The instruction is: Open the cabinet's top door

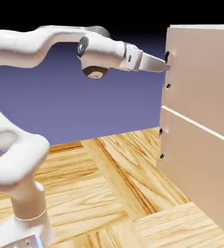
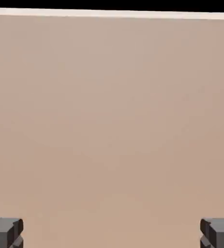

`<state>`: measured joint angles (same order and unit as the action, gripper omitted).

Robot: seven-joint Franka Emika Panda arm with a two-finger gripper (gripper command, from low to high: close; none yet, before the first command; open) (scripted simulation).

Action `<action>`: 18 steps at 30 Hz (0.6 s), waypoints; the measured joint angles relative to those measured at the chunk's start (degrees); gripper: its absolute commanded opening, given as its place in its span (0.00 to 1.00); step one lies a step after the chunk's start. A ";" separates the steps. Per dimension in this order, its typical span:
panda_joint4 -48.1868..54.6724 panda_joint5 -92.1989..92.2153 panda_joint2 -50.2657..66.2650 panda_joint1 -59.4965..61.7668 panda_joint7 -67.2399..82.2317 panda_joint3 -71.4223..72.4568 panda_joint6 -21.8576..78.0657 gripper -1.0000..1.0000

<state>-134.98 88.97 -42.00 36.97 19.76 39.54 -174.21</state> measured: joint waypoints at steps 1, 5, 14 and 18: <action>0.73 2.49 -0.26 1.05 1.74 1.11 -0.01 0.50; 3.65 12.46 -1.31 5.27 8.71 5.54 -0.03 0.50; 10.21 34.89 -3.66 14.77 24.40 15.51 -0.08 0.50; 13.12 44.86 -4.71 18.99 31.37 19.94 -0.10 0.50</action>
<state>-121.85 133.83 -46.71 55.95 51.13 59.47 -174.32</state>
